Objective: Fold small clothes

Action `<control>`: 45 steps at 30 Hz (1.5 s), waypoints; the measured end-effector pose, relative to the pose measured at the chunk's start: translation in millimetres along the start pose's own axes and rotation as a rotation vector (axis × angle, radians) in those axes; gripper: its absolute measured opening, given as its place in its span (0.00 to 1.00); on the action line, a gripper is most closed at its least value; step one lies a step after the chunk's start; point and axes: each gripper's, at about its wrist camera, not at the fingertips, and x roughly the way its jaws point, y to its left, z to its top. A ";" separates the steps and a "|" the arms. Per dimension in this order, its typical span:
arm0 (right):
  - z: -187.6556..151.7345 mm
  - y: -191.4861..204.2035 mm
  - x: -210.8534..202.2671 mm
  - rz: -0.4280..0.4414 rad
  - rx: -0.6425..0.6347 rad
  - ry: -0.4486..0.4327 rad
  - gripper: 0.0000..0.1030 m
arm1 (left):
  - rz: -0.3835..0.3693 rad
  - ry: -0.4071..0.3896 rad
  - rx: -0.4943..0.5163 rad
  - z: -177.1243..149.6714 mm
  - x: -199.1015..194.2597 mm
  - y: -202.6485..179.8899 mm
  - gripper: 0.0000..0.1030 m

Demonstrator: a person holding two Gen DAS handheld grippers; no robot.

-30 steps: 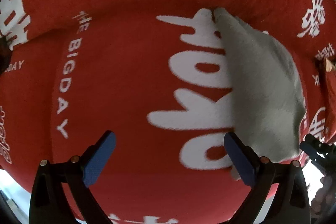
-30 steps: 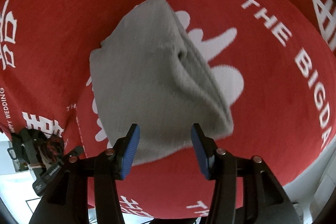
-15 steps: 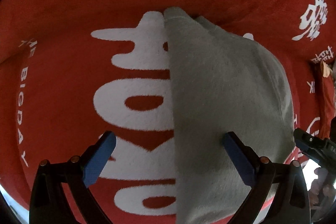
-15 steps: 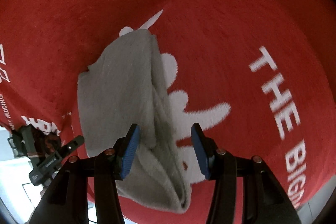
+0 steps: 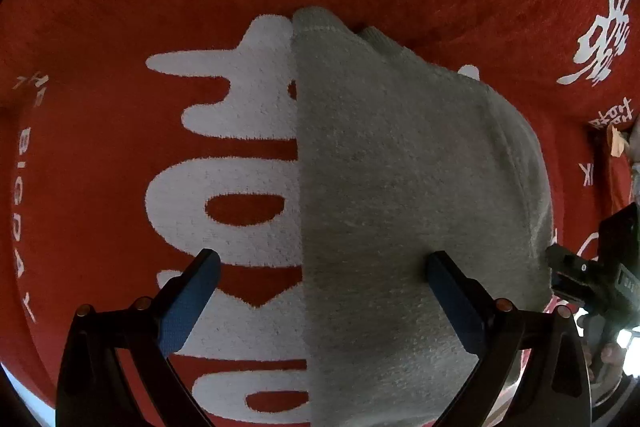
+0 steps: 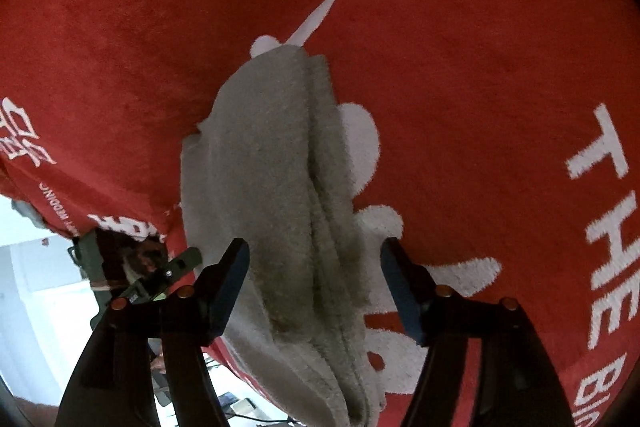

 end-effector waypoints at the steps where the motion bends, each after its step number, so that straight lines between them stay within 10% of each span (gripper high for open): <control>1: -0.3 1.2 2.0 0.005 -0.006 0.014 0.69 | -0.003 0.002 0.000 0.4 1.1 -0.3 1.00; 22: 13.9 6.3 26.6 0.125 -0.056 0.087 0.73 | -0.292 0.134 0.015 9.9 35.9 -12.3 1.00; 28: 18.8 20.4 48.9 0.155 -0.060 0.090 0.75 | -0.221 0.132 0.058 11.1 40.6 -35.6 0.99; 30: 16.9 21.5 49.4 0.149 -0.045 0.085 0.73 | -0.216 0.095 0.021 9.7 36.1 -31.9 0.86; 32: 14.5 18.3 50.6 0.113 -0.012 0.089 0.39 | -0.235 0.057 0.006 7.7 29.1 -28.2 0.69; 34: 9.9 17.2 47.6 0.139 0.016 0.066 0.36 | -0.245 0.025 0.028 5.0 19.1 -27.1 0.50; 45: -21.3 73.3 33.8 0.300 -0.002 0.030 0.35 | -0.331 -0.046 0.068 -10.4 -45.8 -3.2 0.46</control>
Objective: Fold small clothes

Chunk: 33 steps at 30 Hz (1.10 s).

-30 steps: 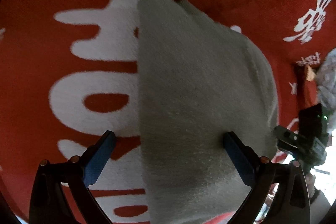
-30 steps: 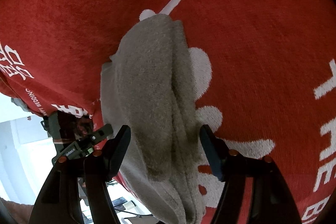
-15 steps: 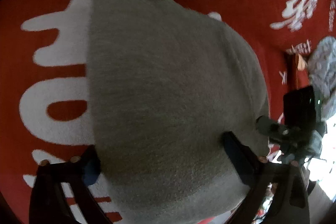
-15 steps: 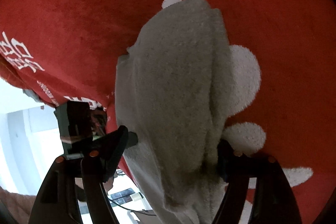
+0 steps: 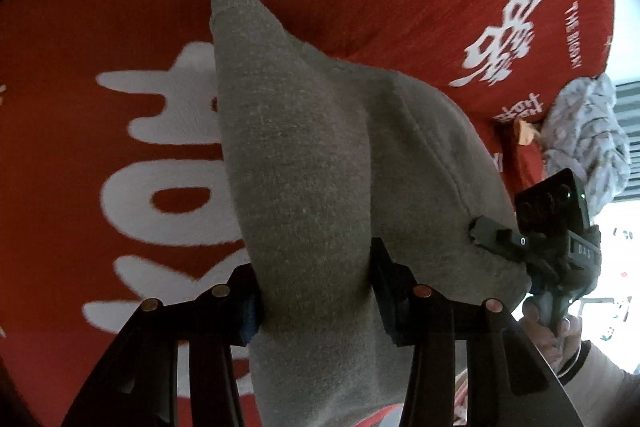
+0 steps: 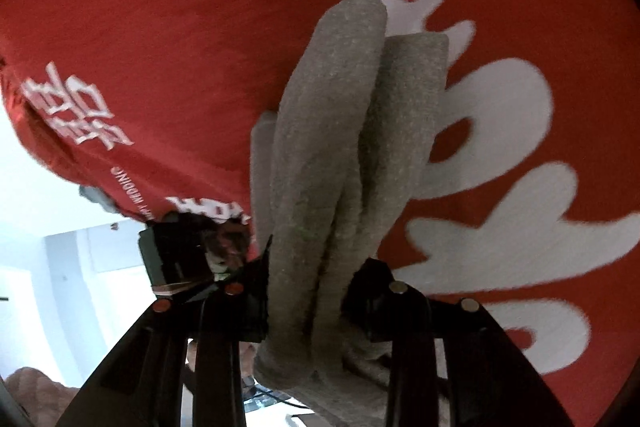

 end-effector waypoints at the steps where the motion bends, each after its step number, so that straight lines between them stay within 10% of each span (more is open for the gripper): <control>1: -5.0 7.4 2.4 0.010 -0.007 0.002 0.35 | -0.002 -0.006 0.001 -2.2 -5.7 0.9 0.46; 16: -76.5 34.6 82.3 -0.007 -0.069 0.104 0.34 | 0.135 -0.013 -0.034 -69.6 -72.0 90.8 0.46; 29: -90.8 11.0 50.7 -0.545 -0.042 0.003 0.38 | 0.373 -0.065 -0.123 -100.1 -89.2 130.6 0.65; 33: -99.7 30.5 28.3 -0.554 -0.122 -0.037 0.36 | 0.352 -0.115 -0.107 -99.4 -109.5 121.9 0.65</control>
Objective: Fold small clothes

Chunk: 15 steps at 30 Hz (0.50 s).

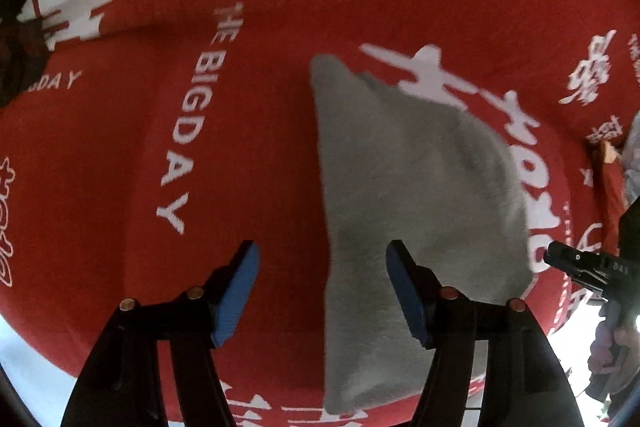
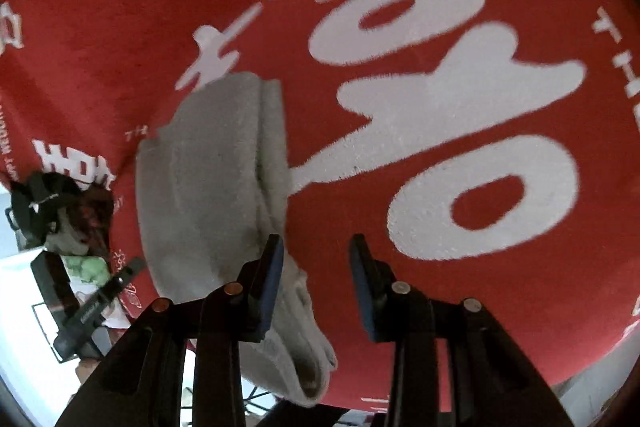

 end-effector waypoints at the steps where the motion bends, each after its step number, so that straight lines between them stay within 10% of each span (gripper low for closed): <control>1: -2.3 7.2 -6.8 0.017 -0.035 -0.016 0.32 | -0.013 -0.005 0.011 0.5 -3.1 -3.9 0.65; 9: -16.5 82.9 25.3 0.007 -0.263 0.057 0.16 | -0.077 0.063 0.086 -12.7 21.3 -46.4 0.65; 15: -25.5 50.3 57.6 -0.067 -0.219 0.095 0.00 | -0.011 0.089 0.097 -25.5 37.6 -44.5 0.65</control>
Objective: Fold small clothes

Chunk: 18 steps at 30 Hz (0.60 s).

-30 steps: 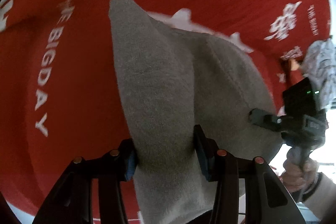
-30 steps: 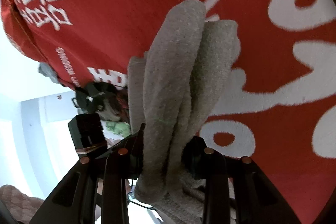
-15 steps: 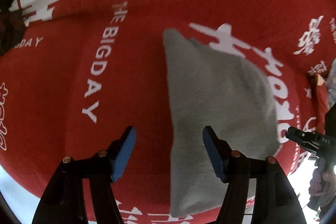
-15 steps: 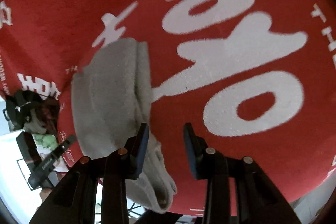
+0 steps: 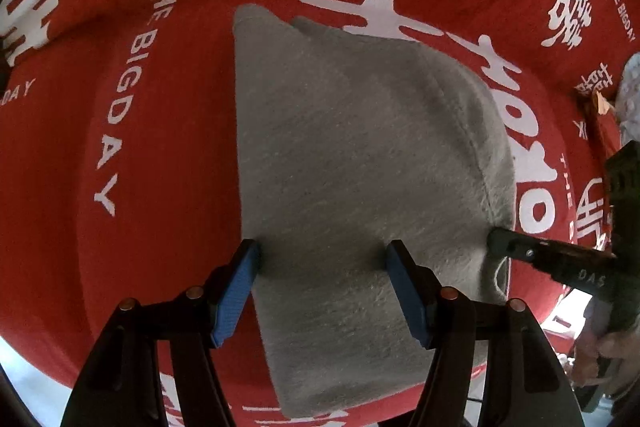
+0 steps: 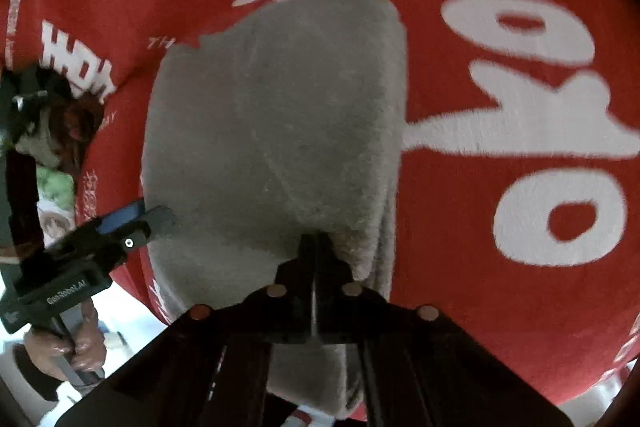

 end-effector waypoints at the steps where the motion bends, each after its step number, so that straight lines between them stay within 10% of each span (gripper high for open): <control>1: -1.2 -1.2 -2.8 -0.003 0.002 -0.001 0.00 | -0.001 0.005 -0.004 -0.8 -0.6 1.1 0.65; 18: -27.7 7.6 -32.9 -0.111 0.054 0.102 0.05 | 0.036 0.052 -0.026 -9.9 -27.8 -13.5 0.65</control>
